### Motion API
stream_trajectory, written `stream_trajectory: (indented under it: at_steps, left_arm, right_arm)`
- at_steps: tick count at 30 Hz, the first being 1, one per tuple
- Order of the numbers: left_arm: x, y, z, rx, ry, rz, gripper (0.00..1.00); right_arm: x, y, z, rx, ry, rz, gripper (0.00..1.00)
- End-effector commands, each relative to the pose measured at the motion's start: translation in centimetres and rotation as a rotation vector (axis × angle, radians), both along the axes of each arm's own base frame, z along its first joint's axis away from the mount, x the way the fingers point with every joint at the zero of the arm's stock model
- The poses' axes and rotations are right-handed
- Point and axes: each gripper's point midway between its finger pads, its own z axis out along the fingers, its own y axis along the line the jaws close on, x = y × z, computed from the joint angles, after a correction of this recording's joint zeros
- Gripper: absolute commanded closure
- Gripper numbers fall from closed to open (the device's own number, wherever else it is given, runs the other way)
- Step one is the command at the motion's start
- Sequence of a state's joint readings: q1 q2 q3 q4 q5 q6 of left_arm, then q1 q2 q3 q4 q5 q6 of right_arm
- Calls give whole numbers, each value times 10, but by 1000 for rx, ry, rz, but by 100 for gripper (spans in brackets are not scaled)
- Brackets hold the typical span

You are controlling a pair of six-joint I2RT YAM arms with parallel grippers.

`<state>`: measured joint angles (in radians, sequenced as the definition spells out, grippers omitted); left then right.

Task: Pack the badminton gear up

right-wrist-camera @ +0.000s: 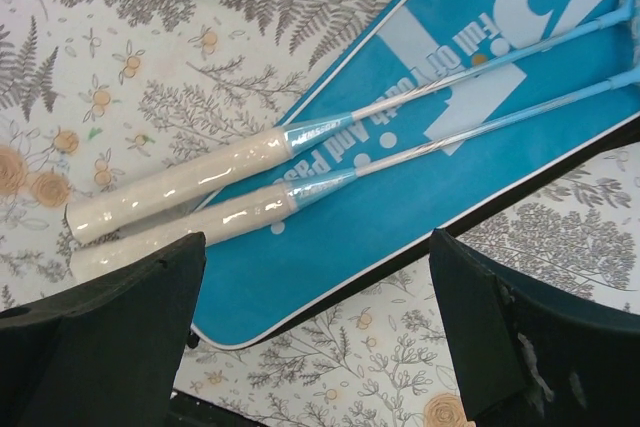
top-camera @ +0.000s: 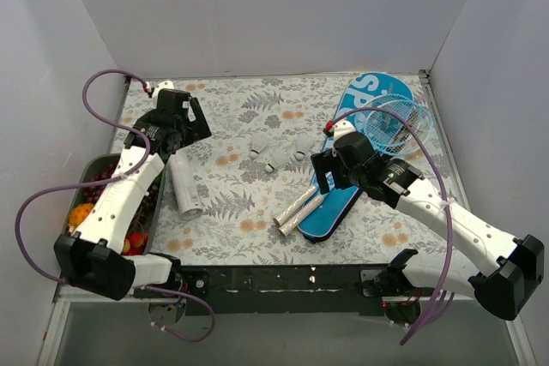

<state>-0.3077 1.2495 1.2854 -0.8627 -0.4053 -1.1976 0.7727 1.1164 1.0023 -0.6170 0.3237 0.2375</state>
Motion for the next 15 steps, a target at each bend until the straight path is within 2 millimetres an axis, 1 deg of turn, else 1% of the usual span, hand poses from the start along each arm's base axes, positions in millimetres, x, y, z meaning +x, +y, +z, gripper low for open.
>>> stream_trajectory:
  at_steps: [1,2,3,4,5,6,7,10,11,12,13,14,15]
  left_arm:
    - [36,18,-6,89,3,-100,2]
    - [42,25,-7,112,1,-84,2]
    - [51,30,-14,126,13,-93,2]
    - [56,41,-18,119,18,-76,2]
    - [60,46,-20,112,21,-67,2]
    - [66,51,-31,105,45,-62,2]
    - [69,65,-36,110,55,-36,2]
    - [79,83,-53,88,78,6,2]
    - [83,81,-57,78,71,-2,2]
    - [86,92,-59,68,67,23,2]
    - [90,94,-70,52,87,23,2]
    - [95,93,-73,38,77,29,2]
    - [96,92,-80,31,86,28,2]
  right_arm:
    - [-13,18,7,126,2,78,0]
    - [-14,19,9,143,-2,83,0]
    - [-17,21,8,152,9,96,0]
    - [-18,21,5,154,19,100,0]
    - [-20,23,4,157,25,110,0]
    - [-24,24,1,152,38,129,0]
    - [-25,23,0,145,43,132,0]
    - [-27,23,-6,123,59,151,0]
    - [-27,23,-7,123,61,153,0]
    - [-28,25,-7,126,65,164,0]
    - [-28,26,-6,129,60,168,0]
    - [-27,27,-7,128,64,170,0]
    - [-27,29,-7,128,66,174,0]
